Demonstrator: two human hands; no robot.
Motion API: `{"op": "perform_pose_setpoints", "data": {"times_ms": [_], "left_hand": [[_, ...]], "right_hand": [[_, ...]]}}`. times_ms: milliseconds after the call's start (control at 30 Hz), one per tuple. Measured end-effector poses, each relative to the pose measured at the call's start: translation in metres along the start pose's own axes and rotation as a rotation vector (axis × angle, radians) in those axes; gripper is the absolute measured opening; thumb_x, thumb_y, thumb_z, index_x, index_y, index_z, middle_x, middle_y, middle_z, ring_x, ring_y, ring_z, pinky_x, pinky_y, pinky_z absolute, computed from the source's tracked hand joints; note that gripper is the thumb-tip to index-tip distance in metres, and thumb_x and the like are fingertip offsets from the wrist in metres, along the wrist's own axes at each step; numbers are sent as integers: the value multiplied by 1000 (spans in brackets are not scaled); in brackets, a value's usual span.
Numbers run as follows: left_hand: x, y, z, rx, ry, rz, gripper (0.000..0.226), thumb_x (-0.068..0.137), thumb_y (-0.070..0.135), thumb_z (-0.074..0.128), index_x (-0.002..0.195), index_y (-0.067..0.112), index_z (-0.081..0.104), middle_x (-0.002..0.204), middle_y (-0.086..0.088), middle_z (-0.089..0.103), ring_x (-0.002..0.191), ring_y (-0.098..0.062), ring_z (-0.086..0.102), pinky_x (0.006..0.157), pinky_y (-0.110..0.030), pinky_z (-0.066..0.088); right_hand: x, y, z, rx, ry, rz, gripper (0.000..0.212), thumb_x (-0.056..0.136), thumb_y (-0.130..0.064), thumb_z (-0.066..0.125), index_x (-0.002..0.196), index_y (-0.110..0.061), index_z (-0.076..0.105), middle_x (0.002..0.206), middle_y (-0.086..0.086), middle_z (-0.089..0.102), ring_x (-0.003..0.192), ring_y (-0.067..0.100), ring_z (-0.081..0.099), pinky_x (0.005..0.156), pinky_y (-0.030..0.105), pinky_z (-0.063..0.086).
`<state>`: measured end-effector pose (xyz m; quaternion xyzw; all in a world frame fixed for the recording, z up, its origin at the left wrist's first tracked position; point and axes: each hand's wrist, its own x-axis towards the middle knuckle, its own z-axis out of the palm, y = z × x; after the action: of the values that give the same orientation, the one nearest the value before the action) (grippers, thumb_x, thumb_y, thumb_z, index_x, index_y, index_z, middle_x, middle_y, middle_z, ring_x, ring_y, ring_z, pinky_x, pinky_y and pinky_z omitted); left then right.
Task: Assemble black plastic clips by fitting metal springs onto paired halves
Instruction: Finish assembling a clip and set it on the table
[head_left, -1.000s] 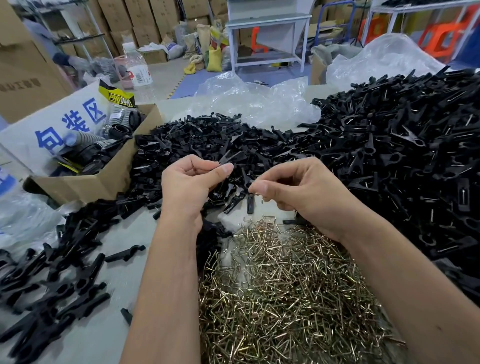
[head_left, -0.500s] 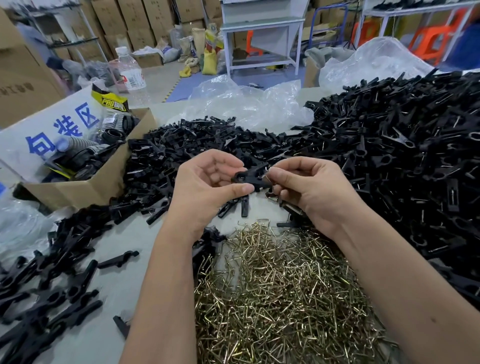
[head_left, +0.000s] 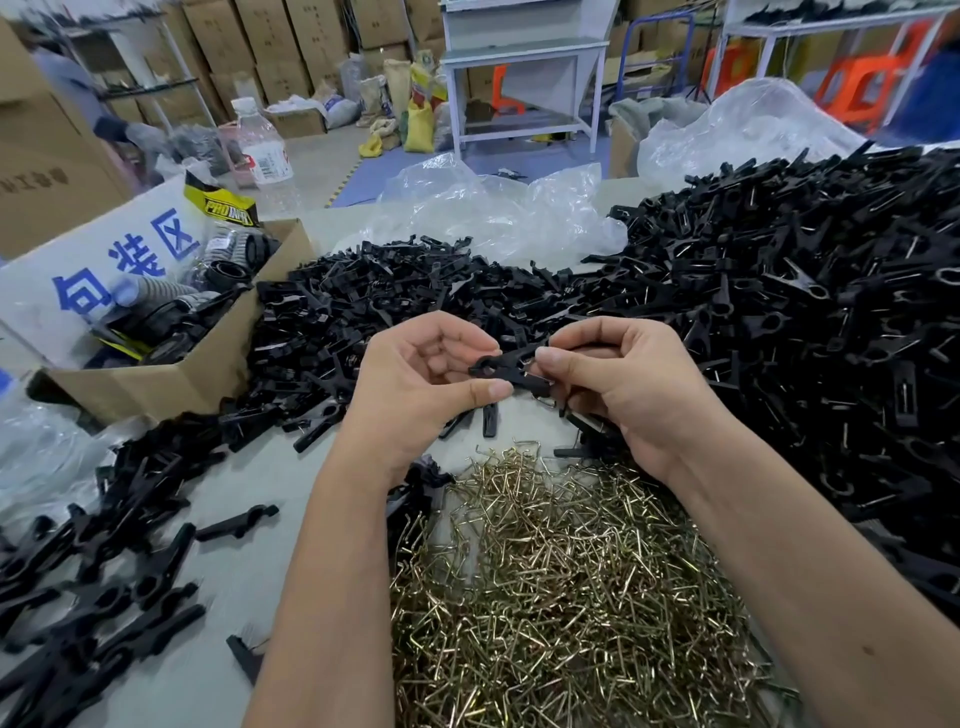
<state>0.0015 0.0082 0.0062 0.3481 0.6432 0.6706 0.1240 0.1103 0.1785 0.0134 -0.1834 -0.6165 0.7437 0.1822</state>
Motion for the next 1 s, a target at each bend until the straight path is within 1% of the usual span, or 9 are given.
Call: {"op": "perform_pose_setpoints", "data": {"times_ms": [200,400,500,567,633,667,800,900,1000], "left_hand": [[-1,1,4,-49,0,7,36,62,2,89,94,9,73,82,-3,75,76,-14,71,72,-24,60],[-2,5,4,-146,-23,7,38,59,13,92,92,14,75,85,-2,76,80,-15,74,72,-24,59],[-2,8,7,-171,-34,3,36,59,12,91,91,19,76,85,1,77,79,-11,74,72,-21,58],[-3,9,6,-195,-23,-3,36,60,8,90,91,20,76,89,-1,79,81,-11,75,73,-21,59],[-4,9,5,-217,-41,-16,38,62,4,87,94,12,70,102,-10,79,87,-17,77,77,-26,60],[-4,10,5,-226,-55,-24,39,63,3,87,95,9,65,108,-15,78,87,-21,77,78,-30,61],[-3,11,7,-256,-21,-61,48,57,11,90,89,13,55,106,-31,73,87,-33,73,85,-47,57],[-3,10,4,-254,-35,-58,52,58,2,92,87,13,50,81,-10,77,89,-38,74,83,-46,58],[-3,8,2,-262,-52,-43,53,57,-3,91,86,13,50,75,-8,73,107,-70,56,88,-62,47]], "right_hand": [[-3,-1,4,37,-24,7,24,67,-16,89,84,-11,72,84,22,77,65,20,69,58,26,54],[-5,4,4,435,-232,259,22,61,-24,90,74,-14,75,86,9,72,66,14,65,49,17,54],[-9,9,6,542,-409,354,39,60,-36,95,86,-12,79,84,7,70,64,12,65,48,14,54],[-10,10,8,530,-513,368,62,54,-42,99,102,-11,75,76,5,66,60,12,66,44,15,53],[-8,10,6,538,-567,360,78,55,-42,99,122,-13,70,73,5,67,59,12,68,42,15,53],[-8,10,6,550,-593,343,76,59,-41,98,126,-17,72,73,6,69,60,12,71,42,15,53],[-8,12,4,676,-673,355,60,66,-31,96,122,-18,77,74,7,69,61,11,70,43,14,53],[-7,12,6,806,-749,429,53,72,-18,93,121,-11,74,73,9,60,59,10,61,41,13,50],[-7,11,6,837,-770,473,46,72,-11,92,114,-8,73,70,9,56,55,11,57,38,12,47]]}}
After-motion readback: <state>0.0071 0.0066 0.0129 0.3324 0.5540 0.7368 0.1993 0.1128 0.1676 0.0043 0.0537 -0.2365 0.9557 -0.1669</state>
